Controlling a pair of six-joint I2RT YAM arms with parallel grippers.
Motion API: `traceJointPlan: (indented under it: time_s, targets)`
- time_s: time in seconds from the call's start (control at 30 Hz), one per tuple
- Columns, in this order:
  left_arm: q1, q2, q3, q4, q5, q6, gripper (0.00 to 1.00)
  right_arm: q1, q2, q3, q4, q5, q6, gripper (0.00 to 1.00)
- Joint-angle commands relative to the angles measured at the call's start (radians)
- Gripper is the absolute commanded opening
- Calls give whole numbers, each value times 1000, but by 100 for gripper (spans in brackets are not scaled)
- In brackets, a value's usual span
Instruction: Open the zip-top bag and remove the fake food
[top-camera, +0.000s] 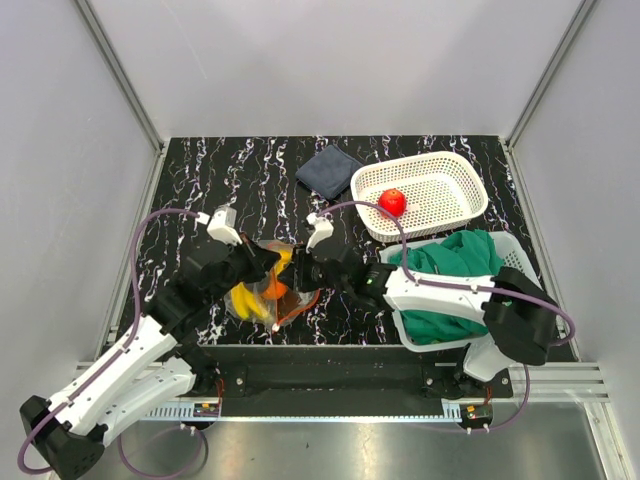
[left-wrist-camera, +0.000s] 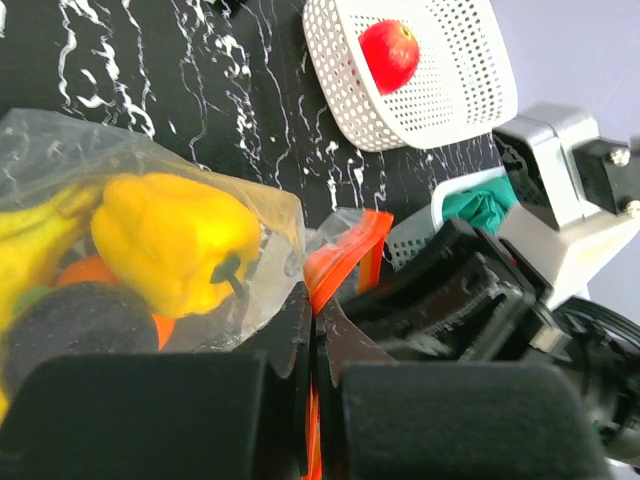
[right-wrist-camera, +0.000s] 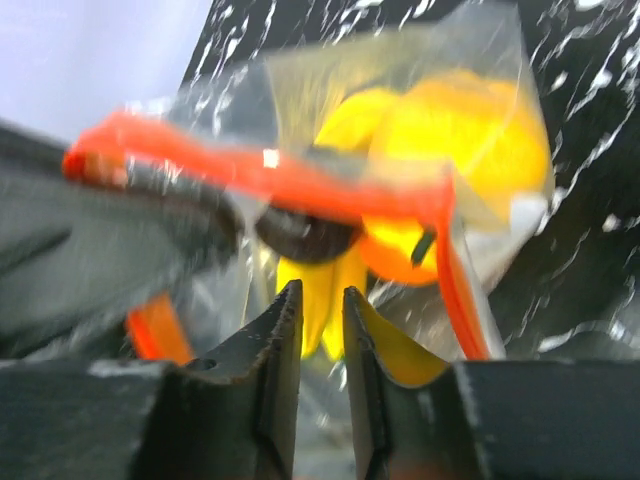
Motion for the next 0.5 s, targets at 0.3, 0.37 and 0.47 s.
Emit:
traceJointPlan:
  time_s: [0.3, 0.37, 0.47]
  targets:
    - [2, 12, -76, 190, 91, -82, 0, -13, 153, 10, 220, 210, -124, 57]
    - [2, 22, -75, 207, 117, -85, 0, -16, 169, 12, 240, 208, -129, 69]
    - [2, 50, -63, 210, 128, -76, 0, -22, 182, 6, 271, 205, -151, 90]
